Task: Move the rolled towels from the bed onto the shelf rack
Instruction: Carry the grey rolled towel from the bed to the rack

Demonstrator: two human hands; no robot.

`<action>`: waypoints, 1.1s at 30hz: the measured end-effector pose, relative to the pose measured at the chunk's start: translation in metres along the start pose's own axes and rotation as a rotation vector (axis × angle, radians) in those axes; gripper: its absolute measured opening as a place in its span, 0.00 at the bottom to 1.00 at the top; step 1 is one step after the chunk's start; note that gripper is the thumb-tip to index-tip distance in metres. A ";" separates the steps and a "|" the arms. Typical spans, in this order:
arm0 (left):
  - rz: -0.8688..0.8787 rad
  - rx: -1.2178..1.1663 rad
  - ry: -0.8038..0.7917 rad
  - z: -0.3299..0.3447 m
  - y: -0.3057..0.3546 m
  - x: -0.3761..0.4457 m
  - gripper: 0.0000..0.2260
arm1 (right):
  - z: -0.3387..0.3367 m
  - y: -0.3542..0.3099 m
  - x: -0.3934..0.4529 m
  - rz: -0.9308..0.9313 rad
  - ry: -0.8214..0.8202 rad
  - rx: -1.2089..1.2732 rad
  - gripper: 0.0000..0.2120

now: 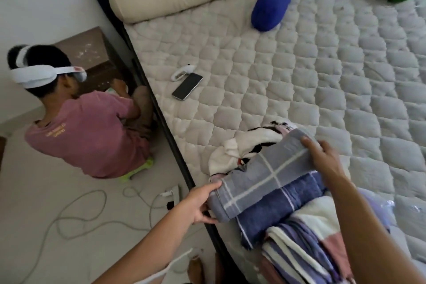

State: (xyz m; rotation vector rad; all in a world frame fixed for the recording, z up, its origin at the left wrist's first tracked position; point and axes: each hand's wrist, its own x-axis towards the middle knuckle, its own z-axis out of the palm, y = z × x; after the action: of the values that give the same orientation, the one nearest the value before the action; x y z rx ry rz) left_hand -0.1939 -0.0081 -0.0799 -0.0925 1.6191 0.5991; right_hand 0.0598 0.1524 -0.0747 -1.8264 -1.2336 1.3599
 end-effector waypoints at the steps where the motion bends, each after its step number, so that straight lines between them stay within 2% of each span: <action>1: 0.006 -0.003 0.020 0.001 -0.002 -0.002 0.25 | -0.001 0.001 0.000 0.029 0.006 0.031 0.22; 3: 0.012 0.003 0.044 0.004 -0.004 -0.006 0.26 | -0.006 0.004 0.004 0.142 0.025 0.143 0.25; 7: 0.023 0.008 0.037 0.001 -0.011 -0.007 0.33 | -0.014 0.009 0.010 0.334 -0.015 0.297 0.38; 8: 0.023 0.007 0.025 -0.002 -0.013 -0.006 0.33 | -0.016 0.011 0.010 0.339 -0.031 0.338 0.36; 11: 0.034 -0.034 -0.006 -0.015 -0.018 -0.007 0.33 | -0.020 0.012 -0.013 0.311 -0.040 0.425 0.18; 12: 0.051 -0.055 -0.007 -0.020 -0.020 -0.010 0.32 | -0.020 0.013 -0.022 0.298 -0.043 0.458 0.17; 15: 0.105 -0.116 -0.006 -0.045 -0.031 -0.022 0.29 | -0.012 0.019 -0.058 0.237 -0.081 0.517 0.22; 21: 0.230 -0.410 0.046 -0.143 -0.085 -0.061 0.24 | 0.057 0.024 -0.164 0.124 -0.382 0.585 0.12; 25: 0.381 -0.664 0.197 -0.219 -0.144 -0.111 0.15 | 0.119 0.024 -0.242 0.182 -0.640 0.512 0.13; 27: 0.488 -0.785 0.267 -0.266 -0.185 -0.140 0.14 | 0.151 0.021 -0.284 0.218 -0.775 0.430 0.13; 31: 0.663 -0.978 0.501 -0.354 -0.275 -0.194 0.07 | 0.223 0.015 -0.370 0.300 -0.973 0.208 0.15; 33: 0.722 -1.060 0.606 -0.394 -0.319 -0.221 0.08 | 0.263 0.011 -0.418 0.289 -1.118 0.128 0.20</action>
State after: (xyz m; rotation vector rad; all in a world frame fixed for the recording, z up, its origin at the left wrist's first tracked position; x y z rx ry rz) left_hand -0.3884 -0.5129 0.0333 -0.5184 1.7064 2.1128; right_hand -0.2118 -0.2522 0.0086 -1.1193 -1.3030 2.7306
